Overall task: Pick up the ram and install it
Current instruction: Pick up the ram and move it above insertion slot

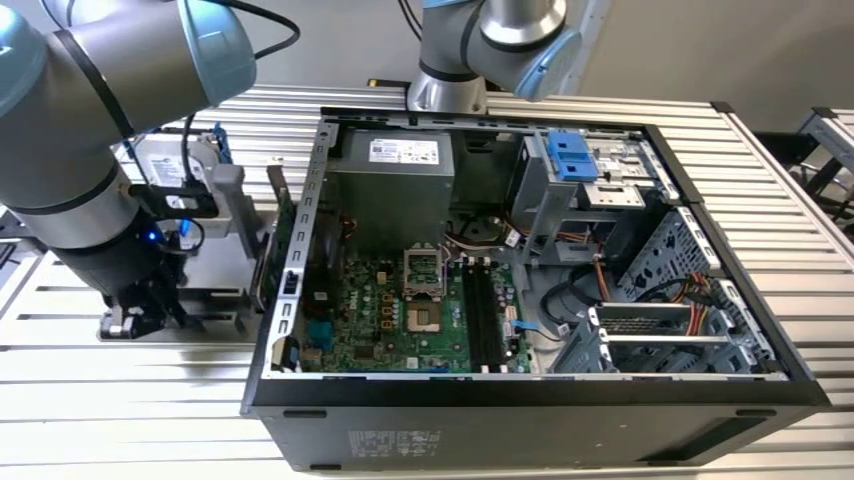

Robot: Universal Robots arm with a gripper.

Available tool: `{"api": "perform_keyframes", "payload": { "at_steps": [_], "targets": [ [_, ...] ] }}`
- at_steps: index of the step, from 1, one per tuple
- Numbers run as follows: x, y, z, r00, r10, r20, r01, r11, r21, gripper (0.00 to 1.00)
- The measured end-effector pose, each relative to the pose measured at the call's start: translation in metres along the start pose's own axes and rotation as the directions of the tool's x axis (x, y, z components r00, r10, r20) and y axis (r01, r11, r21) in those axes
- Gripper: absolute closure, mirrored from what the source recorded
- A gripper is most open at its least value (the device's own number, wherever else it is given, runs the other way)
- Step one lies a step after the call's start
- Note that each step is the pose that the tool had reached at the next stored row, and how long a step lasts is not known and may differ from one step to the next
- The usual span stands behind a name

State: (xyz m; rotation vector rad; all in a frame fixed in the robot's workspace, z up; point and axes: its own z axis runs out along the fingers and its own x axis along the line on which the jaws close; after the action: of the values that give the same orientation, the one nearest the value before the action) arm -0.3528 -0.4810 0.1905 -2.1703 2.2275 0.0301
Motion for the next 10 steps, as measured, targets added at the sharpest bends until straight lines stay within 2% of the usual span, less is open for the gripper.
{"api": "perform_keyframes", "payload": {
  "at_steps": [3,10],
  "targets": [
    [0.0000,0.0001,-0.0018,1.0000,0.003,0.0012,-0.003,1.0000,-0.0006,1.00],
    [-0.0013,-0.0003,-0.0328,1.0000,0.005,0.0016,-0.005,1.0000,-0.0001,1.00]
  ]
}}
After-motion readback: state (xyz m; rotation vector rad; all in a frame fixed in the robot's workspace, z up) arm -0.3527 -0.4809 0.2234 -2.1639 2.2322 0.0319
